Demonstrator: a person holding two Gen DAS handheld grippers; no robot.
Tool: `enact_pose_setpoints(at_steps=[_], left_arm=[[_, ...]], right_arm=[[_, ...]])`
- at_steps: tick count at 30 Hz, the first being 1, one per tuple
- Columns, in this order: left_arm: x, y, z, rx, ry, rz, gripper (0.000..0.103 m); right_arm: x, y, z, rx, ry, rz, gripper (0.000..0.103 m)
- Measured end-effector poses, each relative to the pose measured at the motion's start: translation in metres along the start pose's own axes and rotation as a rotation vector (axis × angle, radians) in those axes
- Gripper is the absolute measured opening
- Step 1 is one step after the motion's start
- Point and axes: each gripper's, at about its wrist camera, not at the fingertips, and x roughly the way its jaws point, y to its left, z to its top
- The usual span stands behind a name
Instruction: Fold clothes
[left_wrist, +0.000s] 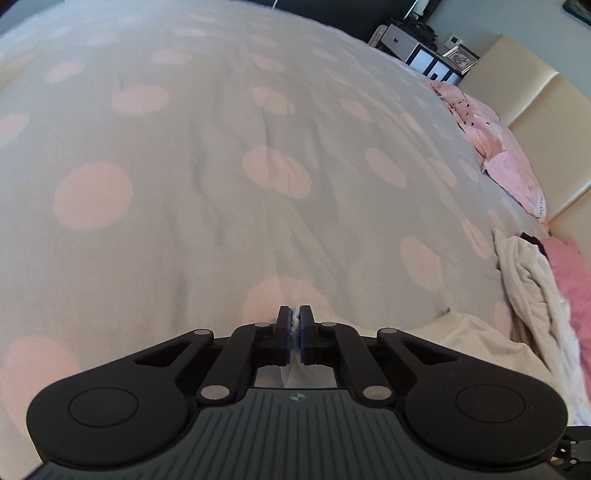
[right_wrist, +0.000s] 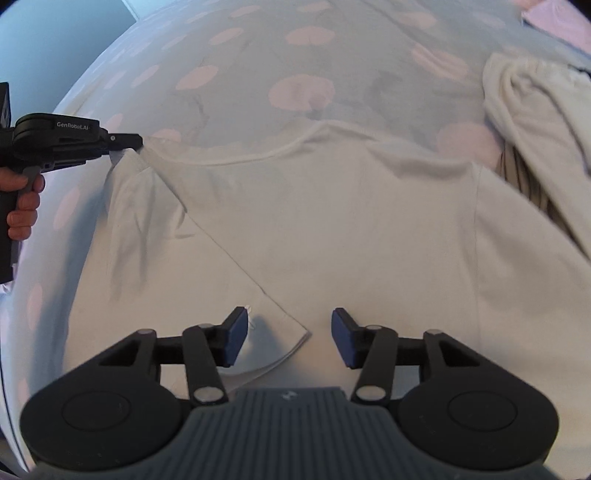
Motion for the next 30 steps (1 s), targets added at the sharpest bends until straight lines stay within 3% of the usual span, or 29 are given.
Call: enact_pose_setpoints(at_steps=[1, 3, 5, 9, 12, 13, 18, 20, 23, 30], left_arm=[[-0.001, -0.004, 0.001, 0.032, -0.015, 0.023, 0.002], [0.001, -0.013, 0.001, 0.089, -0.036, 0.071, 0.002], [0.005, -0.018, -0.001, 0.110, -0.048, 0.097, 0.002], [0.001, -0.012, -0.001, 0.085, -0.077, 0.135, 0.006], [-0.016, -0.002, 0.002, 0.056, -0.091, 0.150, 0.030], [-0.023, 0.001, 0.002, 0.055, -0.092, 0.152, 0.030], [-0.072, -0.008, -0.016, 0.208, -0.086, 0.126, 0.035], [-0.097, -0.012, -0.033, 0.265, -0.068, 0.082, 0.035], [-0.132, -0.018, -0.070, 0.353, -0.014, 0.026, 0.035], [-0.208, -0.017, -0.177, 0.505, 0.134, -0.021, 0.035]], right_arm=[[0.002, 0.000, -0.001, 0.005, -0.006, 0.013, 0.042], [0.004, 0.004, -0.003, -0.007, -0.008, 0.016, 0.010], [0.005, 0.008, -0.005, -0.028, -0.016, 0.007, 0.004], [-0.007, 0.017, -0.002, -0.091, -0.086, -0.028, 0.003], [-0.009, 0.019, 0.001, -0.102, -0.088, -0.044, 0.004], [-0.009, 0.020, 0.001, -0.104, -0.083, -0.056, 0.007], [-0.028, 0.024, 0.000, -0.130, -0.102, -0.115, 0.011], [-0.043, 0.029, -0.004, -0.145, -0.115, -0.118, 0.013], [-0.067, 0.045, -0.015, -0.181, -0.127, -0.120, 0.028], [-0.114, 0.101, -0.077, -0.351, -0.095, -0.121, 0.031]])
